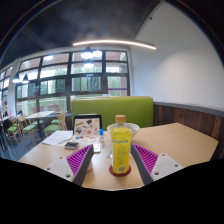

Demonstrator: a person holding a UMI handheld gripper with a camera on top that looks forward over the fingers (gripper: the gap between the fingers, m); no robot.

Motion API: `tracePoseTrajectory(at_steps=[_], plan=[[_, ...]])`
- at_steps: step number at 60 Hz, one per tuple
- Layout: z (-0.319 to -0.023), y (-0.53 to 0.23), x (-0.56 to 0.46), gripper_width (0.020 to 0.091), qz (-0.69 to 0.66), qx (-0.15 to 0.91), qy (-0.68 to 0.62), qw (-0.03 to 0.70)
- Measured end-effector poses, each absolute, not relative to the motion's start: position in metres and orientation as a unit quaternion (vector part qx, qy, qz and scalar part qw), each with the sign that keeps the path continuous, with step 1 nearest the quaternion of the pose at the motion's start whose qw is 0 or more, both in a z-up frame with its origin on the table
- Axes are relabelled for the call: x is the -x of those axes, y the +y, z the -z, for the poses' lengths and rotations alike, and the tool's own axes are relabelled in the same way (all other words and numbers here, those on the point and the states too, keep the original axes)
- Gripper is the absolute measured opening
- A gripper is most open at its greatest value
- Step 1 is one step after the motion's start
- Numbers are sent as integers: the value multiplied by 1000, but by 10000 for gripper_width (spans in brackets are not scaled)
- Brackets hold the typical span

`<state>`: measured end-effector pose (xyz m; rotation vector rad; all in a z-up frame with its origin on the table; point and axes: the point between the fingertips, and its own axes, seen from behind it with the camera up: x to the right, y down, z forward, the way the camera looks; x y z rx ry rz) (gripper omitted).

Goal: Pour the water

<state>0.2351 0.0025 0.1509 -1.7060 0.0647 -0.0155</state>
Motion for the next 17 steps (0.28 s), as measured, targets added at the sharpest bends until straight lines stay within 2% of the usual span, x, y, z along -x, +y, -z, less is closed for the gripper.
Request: tracePoseTrajectory(at_steps=[5,17], plan=[[-174,-37,-213,826,1,751,32,659],[-181,-133,-160,826,-22,737,40,674]])
